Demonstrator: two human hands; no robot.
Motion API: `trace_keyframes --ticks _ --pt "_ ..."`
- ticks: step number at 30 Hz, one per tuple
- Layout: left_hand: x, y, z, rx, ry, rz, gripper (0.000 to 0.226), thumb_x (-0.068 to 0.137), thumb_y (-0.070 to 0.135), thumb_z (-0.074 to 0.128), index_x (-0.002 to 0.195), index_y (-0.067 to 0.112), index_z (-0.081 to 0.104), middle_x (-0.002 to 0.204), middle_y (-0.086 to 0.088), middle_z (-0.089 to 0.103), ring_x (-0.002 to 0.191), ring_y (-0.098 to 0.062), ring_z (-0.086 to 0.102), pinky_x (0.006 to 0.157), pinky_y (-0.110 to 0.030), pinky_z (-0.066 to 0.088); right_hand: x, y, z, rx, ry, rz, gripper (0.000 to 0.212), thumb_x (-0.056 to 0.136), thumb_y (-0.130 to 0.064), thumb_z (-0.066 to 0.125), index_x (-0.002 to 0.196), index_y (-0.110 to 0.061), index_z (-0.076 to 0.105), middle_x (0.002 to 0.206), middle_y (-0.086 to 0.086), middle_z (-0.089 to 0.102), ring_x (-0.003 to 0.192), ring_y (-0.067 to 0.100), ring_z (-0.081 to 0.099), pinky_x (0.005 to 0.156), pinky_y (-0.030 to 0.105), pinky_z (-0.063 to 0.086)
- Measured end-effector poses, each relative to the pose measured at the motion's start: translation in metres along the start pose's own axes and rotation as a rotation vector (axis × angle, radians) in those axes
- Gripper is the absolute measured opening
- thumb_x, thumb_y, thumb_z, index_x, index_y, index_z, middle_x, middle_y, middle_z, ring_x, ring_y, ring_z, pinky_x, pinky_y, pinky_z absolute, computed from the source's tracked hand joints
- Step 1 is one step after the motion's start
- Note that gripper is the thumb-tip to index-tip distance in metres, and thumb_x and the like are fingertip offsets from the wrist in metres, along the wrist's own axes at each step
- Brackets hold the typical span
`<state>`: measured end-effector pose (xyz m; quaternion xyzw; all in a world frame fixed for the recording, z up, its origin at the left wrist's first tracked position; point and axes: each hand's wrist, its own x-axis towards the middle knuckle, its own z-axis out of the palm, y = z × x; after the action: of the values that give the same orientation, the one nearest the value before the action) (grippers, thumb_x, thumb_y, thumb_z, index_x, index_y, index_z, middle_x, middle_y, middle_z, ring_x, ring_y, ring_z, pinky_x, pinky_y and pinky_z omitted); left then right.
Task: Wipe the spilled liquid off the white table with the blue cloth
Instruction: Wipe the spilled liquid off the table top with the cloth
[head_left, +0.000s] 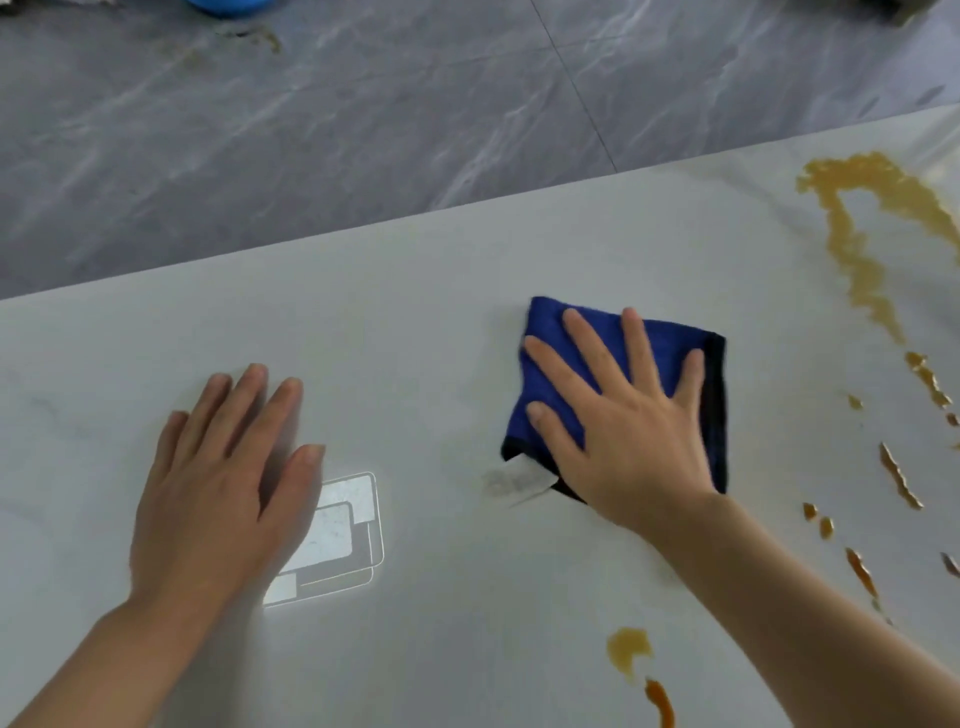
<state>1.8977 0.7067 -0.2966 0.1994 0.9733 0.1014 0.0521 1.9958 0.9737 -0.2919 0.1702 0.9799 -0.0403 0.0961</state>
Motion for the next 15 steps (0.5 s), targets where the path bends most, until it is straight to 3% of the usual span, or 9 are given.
trace_keyframes --ticks 3,7,10,15 --pt "-0.001 0.000 -0.002 0.002 -0.008 0.017 0.065 0.085 0.055 0.021 0.141 0.026 0.035 0.153 0.000 0.026 0.143 -0.018 0.015 0.117 -0.041 0.010 -0.038 0.002 0.005 0.024 -0.005 0.065 0.058 0.087 -0.062 0.004 0.143 -0.047 -0.002 0.158 -0.009 -0.002 0.143 0.032 -0.014 0.105 0.070 0.003" --pt "-0.002 0.002 -0.003 -0.003 -0.007 0.015 0.065 0.085 0.054 0.020 0.140 0.025 0.037 0.153 -0.001 0.027 0.143 -0.020 0.016 0.117 -0.042 0.011 -0.099 -0.038 0.010 0.082 -0.029 -0.127 0.061 0.081 -0.058 0.037 0.137 -0.035 0.039 0.151 0.002 0.031 0.137 0.047 0.020 0.095 0.077 0.022" --pt "-0.002 0.002 -0.003 0.009 -0.020 0.008 0.065 0.085 0.055 0.018 0.142 0.027 0.033 0.154 0.001 0.023 0.144 -0.018 0.013 0.118 -0.041 0.009 -0.105 -0.067 0.013 0.069 -0.047 -0.234 0.059 0.081 -0.058 0.038 0.136 -0.036 0.040 0.150 0.002 0.033 0.134 0.047 0.025 0.092 0.077 0.026" --pt "-0.001 0.001 -0.001 0.013 -0.018 0.014 0.065 0.085 0.056 0.017 0.143 0.028 0.030 0.155 0.002 0.021 0.144 -0.017 0.011 0.118 -0.039 0.007 -0.061 -0.054 0.011 -0.014 0.032 -0.264 0.054 0.089 -0.057 0.027 0.139 -0.039 0.034 0.152 -0.004 0.030 0.139 0.042 0.020 0.095 0.076 0.019"
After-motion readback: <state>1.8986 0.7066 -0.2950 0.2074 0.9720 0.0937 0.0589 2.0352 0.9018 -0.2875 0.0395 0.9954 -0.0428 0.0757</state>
